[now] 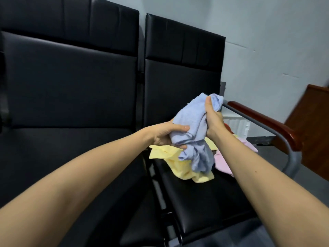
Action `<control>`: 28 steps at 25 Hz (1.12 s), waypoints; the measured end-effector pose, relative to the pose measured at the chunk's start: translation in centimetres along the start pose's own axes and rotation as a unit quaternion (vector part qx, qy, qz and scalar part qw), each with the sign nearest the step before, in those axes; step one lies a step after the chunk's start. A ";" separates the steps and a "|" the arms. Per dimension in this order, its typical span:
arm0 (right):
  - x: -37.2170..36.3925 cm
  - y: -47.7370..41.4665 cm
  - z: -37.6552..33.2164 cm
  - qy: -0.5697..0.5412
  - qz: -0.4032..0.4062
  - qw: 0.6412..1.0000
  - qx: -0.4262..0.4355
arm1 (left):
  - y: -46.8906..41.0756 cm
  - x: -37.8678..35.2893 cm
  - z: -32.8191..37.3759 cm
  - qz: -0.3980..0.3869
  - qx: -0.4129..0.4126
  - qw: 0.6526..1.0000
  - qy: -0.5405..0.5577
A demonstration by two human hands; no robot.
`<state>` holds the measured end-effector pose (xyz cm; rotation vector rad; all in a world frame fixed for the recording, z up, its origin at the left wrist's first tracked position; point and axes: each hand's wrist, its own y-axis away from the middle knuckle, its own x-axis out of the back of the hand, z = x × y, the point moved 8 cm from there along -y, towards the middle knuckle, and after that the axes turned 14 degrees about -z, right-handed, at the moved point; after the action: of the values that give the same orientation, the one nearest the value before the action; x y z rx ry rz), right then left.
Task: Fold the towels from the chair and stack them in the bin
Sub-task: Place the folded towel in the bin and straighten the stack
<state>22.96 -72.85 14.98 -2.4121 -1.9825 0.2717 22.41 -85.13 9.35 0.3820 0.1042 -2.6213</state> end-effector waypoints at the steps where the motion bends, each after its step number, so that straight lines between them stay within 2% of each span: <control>1: -1.5 0.1 -0.1 0.003 -0.036 0.999 -0.009 | 1.3 0.6 0.6 0.026 -0.014 1.000 0.000; 5: -10.0 1.0 0.3 0.032 -0.217 0.972 -0.082 | 9.7 5.7 4.0 0.119 -0.058 0.988 -0.077; 6: -12.3 1.3 0.5 0.040 -0.263 0.959 -0.098 | 12.5 7.5 5.3 0.171 -0.063 0.977 -0.114; 8: -16.6 1.6 1.6 0.079 -0.324 0.937 -0.101 | 18.5 11.2 8.2 0.331 -0.081 0.919 -0.198; 10: -20.6 1.4 3.7 0.181 -0.325 0.925 -0.079 | 24.4 13.3 10.5 0.476 -0.067 0.819 -0.313; 11: -22.6 1.8 5.0 0.245 -0.313 0.915 -0.063 | 26.7 14.0 10.5 0.505 -0.013 0.775 -0.379; 13: -26.6 3.7 7.9 0.374 -0.317 0.871 -0.021 | 29.6 14.8 8.3 0.487 0.123 0.714 -0.488; 14: -28.6 5.0 9.3 0.416 -0.328 0.848 -0.001 | 30.7 14.8 6.7 0.468 0.152 0.706 -0.510; 15: -30.2 6.4 10.6 0.429 -0.342 0.836 0.010 | 31.4 14.4 5.2 0.446 0.143 0.717 -0.516; 17: -32.8 9.6 12.9 0.409 -0.382 0.828 0.022 | 31.6 12.1 1.9 0.364 0.097 0.770 -0.515; 18: -33.4 11.0 13.7 0.390 -0.397 0.830 0.027 | 31.3 11.0 0.4 0.319 0.101 0.787 -0.518; 19: -33.6 11.9 14.5 0.381 -0.396 0.835 0.024 | 31.4 10.6 -1.2 0.296 0.118 0.792 -0.520; 20: -33.3 12.6 15.4 0.381 -0.383 0.841 0.017 | 32.3 10.7 -2.5 0.303 0.132 0.782 -0.528; 22: -32.1 13.0 15.9 0.422 -0.348 0.837 0.010 | 34.5 11.5 -3.5 0.379 0.158 0.706 -0.578; 24: -31.5 12.2 15.1 0.470 -0.341 0.814 0.006 | 35.9 12.0 -3.1 0.420 0.207 0.627 -0.623; 25: -31.4 12.1 14.3 0.516 -0.350 0.782 0.018 | 36.3 12.1 -2.6 0.430 0.217 0.615 -0.624; 27: -31.7 11.8 12.5 0.638 -0.340 0.686 0.079 | 37.6 12.6 -0.8 0.465 0.204 0.592 -0.626; 28: -31.4 11.7 11.5 0.673 -0.311 0.663 0.100 | 38.4 12.8 0.5 0.486 0.172 0.576 -0.634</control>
<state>26.95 -107.02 6.34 -0.8866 -1.5450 -0.9515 29.82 -124.76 5.96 -1.0810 -0.8433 -1.2259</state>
